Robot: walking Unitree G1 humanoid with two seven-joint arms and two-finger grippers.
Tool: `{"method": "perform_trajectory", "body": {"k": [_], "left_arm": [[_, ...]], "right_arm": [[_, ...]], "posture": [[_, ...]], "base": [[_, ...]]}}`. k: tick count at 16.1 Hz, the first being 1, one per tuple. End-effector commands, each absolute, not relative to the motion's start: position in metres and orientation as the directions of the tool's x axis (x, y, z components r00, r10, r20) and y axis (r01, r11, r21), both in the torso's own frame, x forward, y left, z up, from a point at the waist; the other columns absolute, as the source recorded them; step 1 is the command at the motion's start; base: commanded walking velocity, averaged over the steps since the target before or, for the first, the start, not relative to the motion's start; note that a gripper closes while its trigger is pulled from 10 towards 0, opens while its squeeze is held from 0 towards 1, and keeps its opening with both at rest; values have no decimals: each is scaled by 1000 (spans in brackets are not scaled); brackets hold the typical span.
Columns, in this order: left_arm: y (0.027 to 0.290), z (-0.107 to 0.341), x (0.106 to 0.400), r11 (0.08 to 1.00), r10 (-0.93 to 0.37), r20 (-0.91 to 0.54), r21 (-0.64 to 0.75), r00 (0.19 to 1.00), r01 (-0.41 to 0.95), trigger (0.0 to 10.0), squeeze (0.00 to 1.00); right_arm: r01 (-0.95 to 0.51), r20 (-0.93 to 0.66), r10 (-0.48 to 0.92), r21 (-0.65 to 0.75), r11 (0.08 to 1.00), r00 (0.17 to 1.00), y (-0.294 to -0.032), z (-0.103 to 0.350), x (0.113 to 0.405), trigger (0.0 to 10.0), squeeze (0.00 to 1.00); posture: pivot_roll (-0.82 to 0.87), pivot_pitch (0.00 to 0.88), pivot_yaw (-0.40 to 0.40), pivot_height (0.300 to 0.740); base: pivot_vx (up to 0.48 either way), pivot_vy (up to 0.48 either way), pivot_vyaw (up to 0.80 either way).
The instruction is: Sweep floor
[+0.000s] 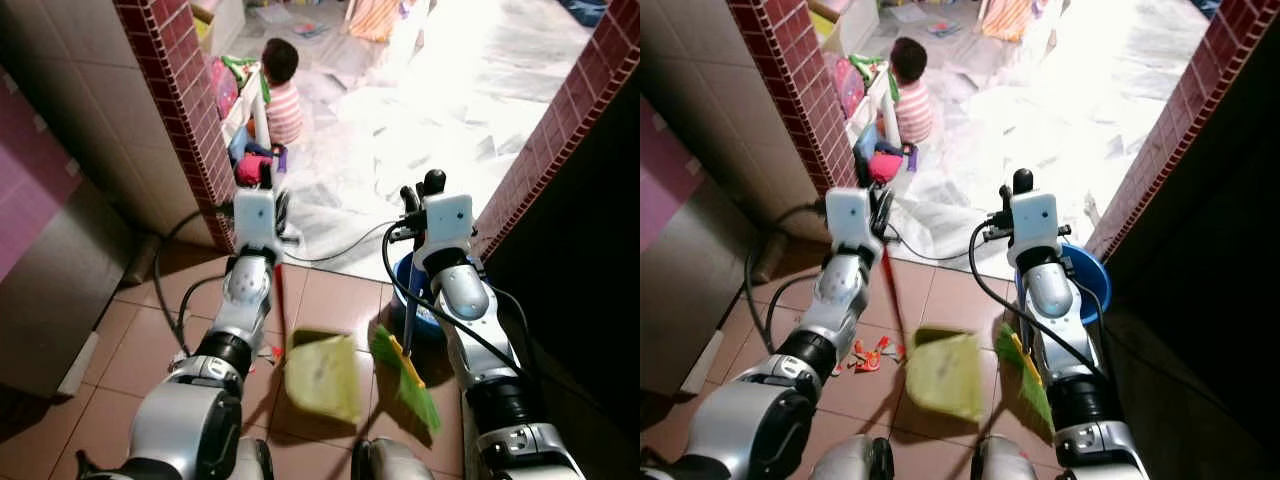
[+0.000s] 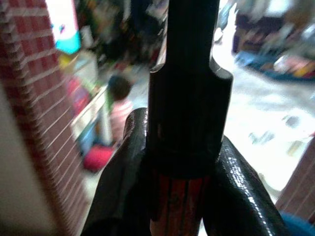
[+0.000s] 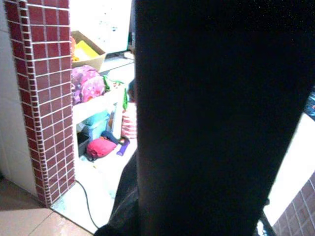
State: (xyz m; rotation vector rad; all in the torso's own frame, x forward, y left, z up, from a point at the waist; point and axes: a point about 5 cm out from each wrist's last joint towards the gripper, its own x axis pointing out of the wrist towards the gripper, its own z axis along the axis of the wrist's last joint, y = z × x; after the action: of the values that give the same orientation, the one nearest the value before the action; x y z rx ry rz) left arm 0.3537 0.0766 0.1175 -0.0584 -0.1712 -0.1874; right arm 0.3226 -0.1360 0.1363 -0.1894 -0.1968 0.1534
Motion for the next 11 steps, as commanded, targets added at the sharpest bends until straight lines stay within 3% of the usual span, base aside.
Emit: {"method": "perform_trajectory", "body": {"k": [1,4,6,11], "left_arm": [[66,149,360,969,-214,311,-54,926,242,10000,0],[65,182,366,963,-194,419,-92,887,254,10000,0],[86,199,373,985,-128,468,-45,875,167,10000,0],[118,155,374,997,-68,289,49,955,56,10000,0]], "right_arm": [[-144,234,195,-220,965,952,-131,147,323,10000,0],[-148,251,202,-220,964,947,-127,151,326,10000,0],[-146,247,199,-220,965,948,-127,147,324,10000,0],[-150,246,201,-211,966,948,-125,144,321,10000,0]], "posture": [[-125,85,33,740],[-122,75,34,740],[-122,74,35,740],[-134,72,38,740]], "base": [[0,0,0],[0,0,0],[0,0,0],[0,0,0]]}}
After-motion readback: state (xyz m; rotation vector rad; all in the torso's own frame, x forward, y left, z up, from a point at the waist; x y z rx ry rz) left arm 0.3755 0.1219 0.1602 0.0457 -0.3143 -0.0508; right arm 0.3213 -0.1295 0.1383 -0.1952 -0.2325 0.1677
